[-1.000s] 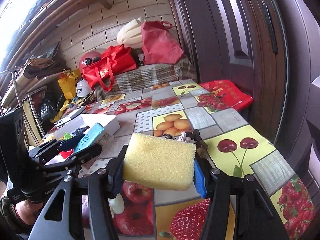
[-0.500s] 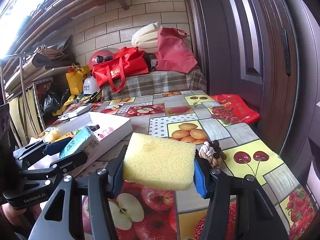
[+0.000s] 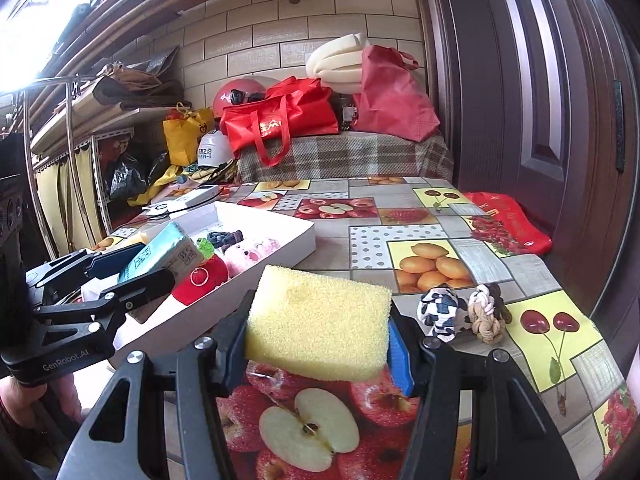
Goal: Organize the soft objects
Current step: 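Carry the tissue pack over the tray with left tool while right tool carries the sponge, then drop the tissue pack in the tray from left tool while right tool releases the sponge, then move both open tools to the braided rope toy and cow-print cloth on the table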
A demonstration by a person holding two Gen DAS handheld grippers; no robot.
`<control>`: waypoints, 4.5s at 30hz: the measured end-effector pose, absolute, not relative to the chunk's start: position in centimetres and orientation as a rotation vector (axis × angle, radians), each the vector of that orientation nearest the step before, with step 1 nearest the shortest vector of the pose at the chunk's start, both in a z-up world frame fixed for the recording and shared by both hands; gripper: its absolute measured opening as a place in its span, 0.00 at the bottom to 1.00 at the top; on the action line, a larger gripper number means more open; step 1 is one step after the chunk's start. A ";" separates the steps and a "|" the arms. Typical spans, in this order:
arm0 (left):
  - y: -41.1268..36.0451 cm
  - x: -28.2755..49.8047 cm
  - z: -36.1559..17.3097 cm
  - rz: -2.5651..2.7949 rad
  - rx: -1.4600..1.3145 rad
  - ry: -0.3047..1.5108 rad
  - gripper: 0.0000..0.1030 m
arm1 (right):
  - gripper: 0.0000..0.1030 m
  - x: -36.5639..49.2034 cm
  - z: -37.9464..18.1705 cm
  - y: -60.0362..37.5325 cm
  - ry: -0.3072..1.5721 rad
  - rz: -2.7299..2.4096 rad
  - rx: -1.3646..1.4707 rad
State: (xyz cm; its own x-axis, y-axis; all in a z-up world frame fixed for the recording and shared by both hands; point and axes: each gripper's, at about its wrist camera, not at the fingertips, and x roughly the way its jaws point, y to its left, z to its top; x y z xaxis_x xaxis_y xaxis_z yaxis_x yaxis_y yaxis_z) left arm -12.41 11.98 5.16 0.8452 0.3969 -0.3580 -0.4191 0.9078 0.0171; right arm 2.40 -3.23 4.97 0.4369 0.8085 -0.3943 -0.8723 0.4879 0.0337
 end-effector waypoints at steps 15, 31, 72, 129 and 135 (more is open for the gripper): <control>18.2 -16.6 5.1 0.609 -0.130 0.315 0.51 | 0.55 0.4 4.5 0.8 0.384 1.126 -0.218; 22.1 -17.1 4.9 0.706 -0.157 0.314 0.51 | 0.57 -2.8 4.5 5.8 0.314 1.236 -0.277; 25.0 -16.4 5.0 0.796 -0.147 0.297 1.00 | 1.00 -1.6 3.8 14.2 0.393 1.264 -0.421; 9.2 -9.2 4.3 0.231 -0.016 0.527 1.00 | 1.00 3.4 5.0 -2.1 0.311 0.927 -0.248; 0.1 -1.3 0.5 -0.126 0.105 0.879 0.99 | 1.00 13.8 5.2 -13.7 0.457 0.576 0.066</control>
